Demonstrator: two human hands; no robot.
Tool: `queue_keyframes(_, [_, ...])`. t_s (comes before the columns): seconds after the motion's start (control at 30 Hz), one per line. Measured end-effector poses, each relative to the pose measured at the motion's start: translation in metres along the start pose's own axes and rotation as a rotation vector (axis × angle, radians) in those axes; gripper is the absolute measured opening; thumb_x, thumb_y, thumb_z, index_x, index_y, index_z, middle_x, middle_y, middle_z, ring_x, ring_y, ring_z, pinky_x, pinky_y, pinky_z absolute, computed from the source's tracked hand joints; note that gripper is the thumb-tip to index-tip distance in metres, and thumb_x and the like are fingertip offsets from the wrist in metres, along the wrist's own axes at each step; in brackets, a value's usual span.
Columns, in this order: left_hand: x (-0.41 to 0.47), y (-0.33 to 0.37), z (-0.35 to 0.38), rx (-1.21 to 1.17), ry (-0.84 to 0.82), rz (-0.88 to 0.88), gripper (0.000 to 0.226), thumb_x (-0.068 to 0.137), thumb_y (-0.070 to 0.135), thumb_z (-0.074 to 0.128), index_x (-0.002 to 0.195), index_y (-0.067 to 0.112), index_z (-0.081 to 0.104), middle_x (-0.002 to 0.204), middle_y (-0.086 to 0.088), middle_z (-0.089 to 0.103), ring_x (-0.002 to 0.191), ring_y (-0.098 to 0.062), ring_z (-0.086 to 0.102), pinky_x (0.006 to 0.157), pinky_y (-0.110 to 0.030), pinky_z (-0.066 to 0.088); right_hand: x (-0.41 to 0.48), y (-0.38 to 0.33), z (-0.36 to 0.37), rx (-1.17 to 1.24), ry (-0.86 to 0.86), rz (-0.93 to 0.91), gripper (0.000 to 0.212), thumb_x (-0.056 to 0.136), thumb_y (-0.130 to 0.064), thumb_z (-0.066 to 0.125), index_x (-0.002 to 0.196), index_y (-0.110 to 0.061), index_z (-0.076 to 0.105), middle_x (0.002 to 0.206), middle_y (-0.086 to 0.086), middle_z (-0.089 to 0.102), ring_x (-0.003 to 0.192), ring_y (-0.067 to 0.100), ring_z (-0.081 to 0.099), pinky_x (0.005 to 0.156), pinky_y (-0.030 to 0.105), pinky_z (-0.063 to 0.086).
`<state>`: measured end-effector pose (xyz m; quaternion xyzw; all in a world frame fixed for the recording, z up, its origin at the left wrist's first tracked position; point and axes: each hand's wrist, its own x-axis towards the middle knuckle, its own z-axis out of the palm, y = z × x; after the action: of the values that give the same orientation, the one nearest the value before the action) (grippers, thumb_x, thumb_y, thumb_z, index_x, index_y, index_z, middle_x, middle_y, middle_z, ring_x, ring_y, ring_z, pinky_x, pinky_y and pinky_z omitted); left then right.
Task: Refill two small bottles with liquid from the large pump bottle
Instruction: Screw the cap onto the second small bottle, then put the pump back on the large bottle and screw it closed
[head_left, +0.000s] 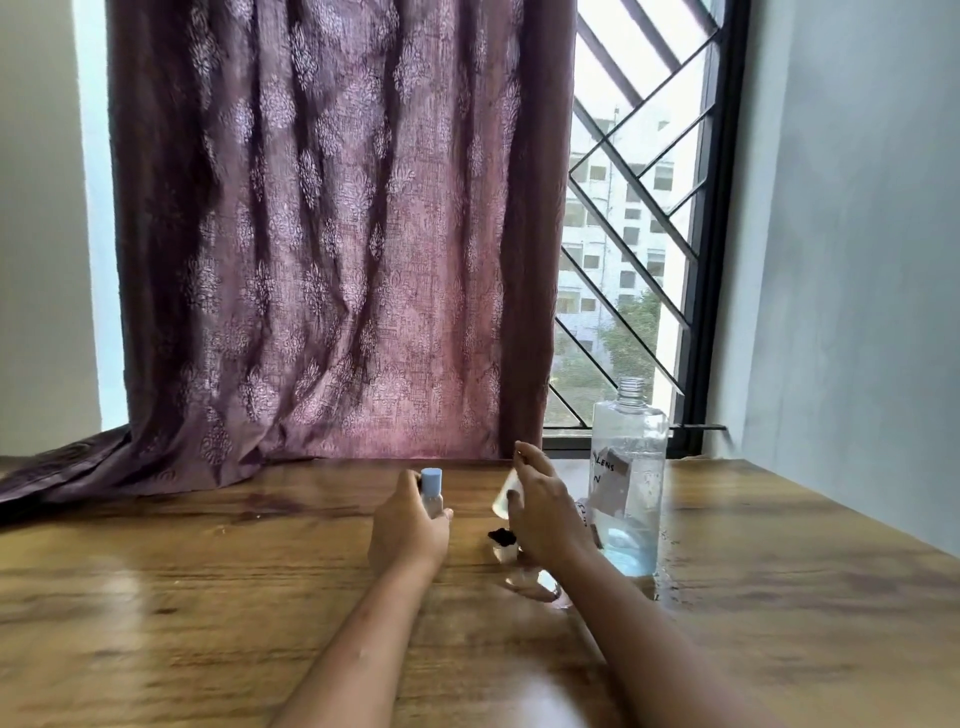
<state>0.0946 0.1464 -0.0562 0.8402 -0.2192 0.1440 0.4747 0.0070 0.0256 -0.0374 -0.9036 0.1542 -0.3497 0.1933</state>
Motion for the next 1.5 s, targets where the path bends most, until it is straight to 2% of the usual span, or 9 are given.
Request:
queue_keyframes(0.1, [0.001, -0.002, -0.002, 0.017, 0.022, -0.012, 0.034, 0.082, 0.023, 0.066, 0.108, 0.011, 0.046, 0.108, -0.012, 0.065, 0.1, -0.032, 0.06, 0.072, -0.033, 0.042, -0.004, -0.014, 0.003, 0.04, 0.02, -0.164, 0.044, 0.089, 0.001, 0.046, 0.133, 0.004, 0.043, 0.15, 0.005, 0.029, 0.137, 0.014, 0.032, 0.102, 0.003, 0.015])
queue_keyframes(0.33, [0.006, -0.006, -0.001, 0.008, 0.049, -0.039, 0.034, 0.08, 0.021, 0.066, 0.106, 0.012, 0.045, 0.107, -0.014, 0.065, 0.102, -0.035, 0.059, 0.073, -0.036, 0.043, -0.012, -0.026, 0.021, 0.043, -0.176, -0.326, 0.052, 0.083, 0.005, 0.041, 0.135, -0.005, 0.043, 0.149, 0.0, 0.03, 0.131, 0.019, 0.04, 0.109, 0.027, 0.032])
queue_keyframes(0.47, [0.006, -0.006, 0.0, 0.013, 0.065, -0.007, 0.032, 0.083, 0.019, 0.061, 0.108, 0.011, 0.042, 0.107, -0.016, 0.063, 0.102, -0.035, 0.058, 0.069, -0.033, 0.037, -0.011, -0.024, 0.021, 0.057, -0.21, -0.339, 0.063, 0.08, 0.004, 0.04, 0.141, -0.012, 0.038, 0.151, -0.006, 0.029, 0.136, 0.011, 0.033, 0.111, 0.017, 0.022])
queue_keyframes(0.6, [0.004, -0.004, 0.001, 0.021, 0.096, -0.003, 0.037, 0.08, 0.011, 0.059, 0.113, 0.01, 0.042, 0.108, -0.014, 0.061, 0.107, -0.037, 0.053, 0.073, -0.038, 0.042, -0.006, -0.019, 0.004, 0.163, -0.085, -0.309, 0.073, 0.073, 0.002, 0.033, 0.14, -0.027, 0.037, 0.145, -0.005, 0.041, 0.129, 0.01, 0.043, 0.107, 0.027, 0.035])
queue_keyframes(0.73, [0.0, 0.001, -0.001, 0.022, 0.09, -0.01, 0.046, 0.079, 0.016, 0.056, 0.122, 0.011, 0.041, 0.123, -0.01, 0.052, 0.117, -0.033, 0.046, 0.086, -0.043, 0.043, -0.002, -0.005, -0.009, 0.04, -0.082, -0.167, 0.065, 0.07, 0.005, 0.035, 0.121, -0.032, 0.048, 0.116, 0.0, 0.061, 0.097, 0.024, 0.06, 0.081, 0.041, 0.053])
queue_keyframes(0.87, [-0.003, 0.006, -0.006, 0.048, 0.1, -0.007, 0.068, 0.079, 0.027, 0.061, 0.137, 0.015, 0.028, 0.139, -0.007, 0.037, 0.13, -0.029, 0.032, 0.098, -0.047, 0.037, -0.007, -0.001, -0.012, -0.246, -0.27, -0.065, 0.048, 0.079, -0.009, 0.056, 0.12, -0.033, 0.052, 0.117, -0.003, 0.061, 0.103, 0.024, 0.059, 0.079, 0.035, 0.051])
queue_keyframes(1.2, [-0.01, 0.015, -0.003, 0.2, 0.139, 0.314, 0.054, 0.077, 0.017, 0.059, 0.127, 0.016, 0.04, 0.13, -0.006, 0.046, 0.12, -0.028, 0.039, 0.093, -0.048, 0.038, -0.012, -0.002, -0.012, -0.458, -0.304, -0.081, 0.034, 0.09, -0.016, 0.05, 0.124, -0.021, 0.055, 0.12, 0.005, 0.06, 0.119, 0.024, 0.046, 0.075, 0.031, 0.036])
queue_keyframes(1.3, [-0.009, 0.013, -0.005, 0.232, 0.182, 0.267, 0.046, 0.073, 0.014, 0.06, 0.118, 0.016, 0.051, 0.123, -0.007, 0.051, 0.114, -0.031, 0.044, 0.085, -0.045, 0.042, -0.011, -0.001, -0.011, -0.406, -0.385, -0.084, 0.037, 0.089, -0.011, 0.049, 0.124, -0.018, 0.057, 0.119, 0.005, 0.063, 0.119, 0.026, 0.045, 0.09, 0.033, 0.041])
queue_keyframes(1.5, [-0.003, 0.005, -0.007, 0.188, 0.159, 0.151, 0.039, 0.075, 0.019, 0.064, 0.112, 0.022, 0.053, 0.121, -0.003, 0.048, 0.113, -0.028, 0.041, 0.087, -0.042, 0.043, -0.012, -0.006, -0.009, -0.356, -0.391, -0.109, 0.038, 0.084, 0.001, 0.051, 0.114, -0.018, 0.063, 0.111, 0.003, 0.066, 0.107, 0.023, 0.054, 0.078, 0.032, 0.048])
